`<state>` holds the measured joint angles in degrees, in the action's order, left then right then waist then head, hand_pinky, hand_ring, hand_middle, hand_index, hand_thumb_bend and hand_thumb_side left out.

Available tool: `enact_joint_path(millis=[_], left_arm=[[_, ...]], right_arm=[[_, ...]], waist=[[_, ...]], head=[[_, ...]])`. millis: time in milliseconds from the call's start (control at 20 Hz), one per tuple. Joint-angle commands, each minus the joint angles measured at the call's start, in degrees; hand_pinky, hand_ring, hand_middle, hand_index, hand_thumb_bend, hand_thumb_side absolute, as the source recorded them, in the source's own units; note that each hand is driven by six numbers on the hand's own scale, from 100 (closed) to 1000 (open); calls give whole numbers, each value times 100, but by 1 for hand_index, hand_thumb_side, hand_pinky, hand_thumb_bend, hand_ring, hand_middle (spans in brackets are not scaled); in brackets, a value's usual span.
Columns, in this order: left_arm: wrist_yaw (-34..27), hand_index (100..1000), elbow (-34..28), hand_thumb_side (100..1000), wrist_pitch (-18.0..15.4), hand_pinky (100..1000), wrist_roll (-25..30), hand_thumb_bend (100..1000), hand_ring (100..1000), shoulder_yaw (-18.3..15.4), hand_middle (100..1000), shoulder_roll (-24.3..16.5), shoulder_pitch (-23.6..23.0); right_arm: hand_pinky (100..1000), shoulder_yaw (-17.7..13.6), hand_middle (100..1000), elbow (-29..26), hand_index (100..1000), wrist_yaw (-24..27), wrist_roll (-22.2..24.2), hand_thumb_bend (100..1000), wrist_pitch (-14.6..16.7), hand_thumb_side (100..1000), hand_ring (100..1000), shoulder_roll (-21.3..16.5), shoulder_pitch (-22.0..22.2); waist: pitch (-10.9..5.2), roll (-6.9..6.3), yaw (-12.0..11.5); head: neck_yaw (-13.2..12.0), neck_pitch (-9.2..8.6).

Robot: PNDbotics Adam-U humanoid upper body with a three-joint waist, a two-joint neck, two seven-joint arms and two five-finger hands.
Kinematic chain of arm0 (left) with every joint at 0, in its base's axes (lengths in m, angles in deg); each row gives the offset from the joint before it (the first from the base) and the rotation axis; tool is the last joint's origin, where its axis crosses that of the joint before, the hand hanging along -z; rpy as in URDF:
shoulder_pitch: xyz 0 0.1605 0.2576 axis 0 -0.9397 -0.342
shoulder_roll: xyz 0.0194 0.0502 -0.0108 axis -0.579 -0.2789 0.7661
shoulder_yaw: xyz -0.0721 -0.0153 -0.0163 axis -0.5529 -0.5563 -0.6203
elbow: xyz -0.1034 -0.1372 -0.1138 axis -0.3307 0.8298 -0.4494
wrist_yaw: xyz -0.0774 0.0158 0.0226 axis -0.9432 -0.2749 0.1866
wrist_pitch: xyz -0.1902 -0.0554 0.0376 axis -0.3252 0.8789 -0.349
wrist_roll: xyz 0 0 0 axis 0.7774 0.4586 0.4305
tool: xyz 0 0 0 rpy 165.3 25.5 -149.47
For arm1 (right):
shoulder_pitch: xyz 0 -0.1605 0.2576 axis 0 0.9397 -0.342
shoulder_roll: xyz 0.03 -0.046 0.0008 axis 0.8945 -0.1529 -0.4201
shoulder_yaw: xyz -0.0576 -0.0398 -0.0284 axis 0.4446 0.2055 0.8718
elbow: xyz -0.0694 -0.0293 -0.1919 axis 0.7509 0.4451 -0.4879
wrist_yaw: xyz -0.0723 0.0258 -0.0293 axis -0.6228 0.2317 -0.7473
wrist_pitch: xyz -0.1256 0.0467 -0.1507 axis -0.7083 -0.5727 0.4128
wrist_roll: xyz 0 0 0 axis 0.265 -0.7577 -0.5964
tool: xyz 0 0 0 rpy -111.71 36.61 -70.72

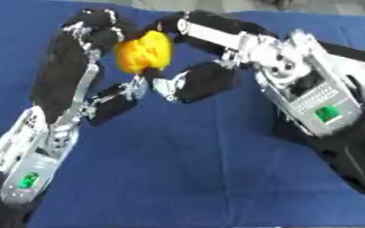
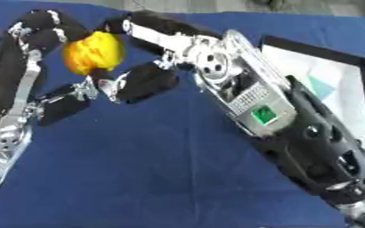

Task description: Pick up the objects with one hand, pass them to the other hand, and then place them into the box on the other side of the table.

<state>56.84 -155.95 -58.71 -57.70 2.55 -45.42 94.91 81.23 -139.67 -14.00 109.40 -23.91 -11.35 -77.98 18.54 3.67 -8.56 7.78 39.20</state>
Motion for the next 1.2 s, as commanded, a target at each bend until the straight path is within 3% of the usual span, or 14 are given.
enact_joint_path(millis=[50,300,450,650,850,1200], left_arm=[[-2,647,-78,136,-23,745,-30,100,578,-11,555,26,124],[76,703,-11,115,61,767,79,100,611,-15,598,43,99],[133,775,39,133,178,789,240,207,656,-11,657,53,93],[291,866,96,209,368,814,548,341,716,-8,735,79,78],[417,949,118,334,602,835,724,506,752,-38,769,92,68],[530,971,164,384,1199,837,702,569,749,-132,766,119,41]], right_arm=[[892,-62,614,-41,679,336,-309,100,-136,294,936,-27,-69],[881,-105,546,-273,608,1203,-908,100,-293,201,901,-151,28],[875,-148,497,-313,569,1671,-1107,100,-329,108,884,-213,79],[868,-160,477,-318,556,2142,-1270,100,-413,100,871,-231,95],[864,-154,477,-319,552,2245,-1268,100,-408,100,867,-258,117],[860,-189,476,-319,546,2245,-1255,100,-414,100,864,-284,170]], waist=[[-143,-25,-2],[-137,-20,0],[-139,-23,5],[-137,-29,8],[-134,-32,11],[-130,-44,29]], head=[[31,10],[32,8],[36,0],[39,-7],[38,2],[35,3]])
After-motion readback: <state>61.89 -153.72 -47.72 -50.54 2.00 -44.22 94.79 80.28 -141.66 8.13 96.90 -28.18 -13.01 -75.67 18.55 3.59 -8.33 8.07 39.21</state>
